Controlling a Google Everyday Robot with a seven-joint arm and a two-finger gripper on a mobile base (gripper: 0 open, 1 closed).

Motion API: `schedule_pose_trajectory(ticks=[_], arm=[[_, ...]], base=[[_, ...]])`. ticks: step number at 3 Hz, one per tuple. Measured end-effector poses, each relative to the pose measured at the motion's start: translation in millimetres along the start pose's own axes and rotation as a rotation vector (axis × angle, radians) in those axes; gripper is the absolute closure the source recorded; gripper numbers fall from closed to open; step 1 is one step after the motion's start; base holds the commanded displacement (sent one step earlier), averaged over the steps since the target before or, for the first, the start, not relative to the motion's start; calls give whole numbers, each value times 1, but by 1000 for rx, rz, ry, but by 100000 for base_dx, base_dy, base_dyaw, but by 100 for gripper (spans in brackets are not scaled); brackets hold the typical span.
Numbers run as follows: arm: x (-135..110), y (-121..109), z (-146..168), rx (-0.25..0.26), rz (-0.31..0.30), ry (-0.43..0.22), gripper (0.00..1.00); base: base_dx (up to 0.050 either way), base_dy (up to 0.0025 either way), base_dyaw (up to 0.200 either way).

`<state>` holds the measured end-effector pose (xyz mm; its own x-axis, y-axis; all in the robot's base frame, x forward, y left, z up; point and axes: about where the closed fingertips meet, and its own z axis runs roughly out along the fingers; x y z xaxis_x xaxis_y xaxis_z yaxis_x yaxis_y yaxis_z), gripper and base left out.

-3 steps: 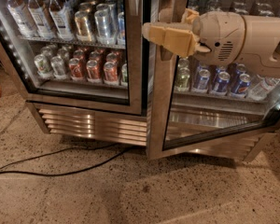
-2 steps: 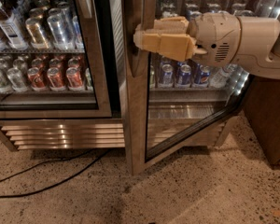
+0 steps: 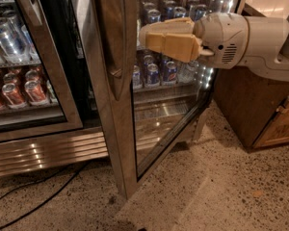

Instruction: Open right fridge door

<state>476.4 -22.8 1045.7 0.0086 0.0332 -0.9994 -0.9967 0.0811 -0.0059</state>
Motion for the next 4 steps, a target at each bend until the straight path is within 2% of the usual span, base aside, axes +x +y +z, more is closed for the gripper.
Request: schedule_pose_trajectory(ticks=[1,2,3,4], arm=[[40,-7,1,21,80,-11,100],[117,-6,4,41,239,-32,100],[179,-1,12,35,374,-48,100],[185,1,13,31,385,-48,100]], base=[[0,0,0],[0,0,0],[0,0,0],[0,0,0]])
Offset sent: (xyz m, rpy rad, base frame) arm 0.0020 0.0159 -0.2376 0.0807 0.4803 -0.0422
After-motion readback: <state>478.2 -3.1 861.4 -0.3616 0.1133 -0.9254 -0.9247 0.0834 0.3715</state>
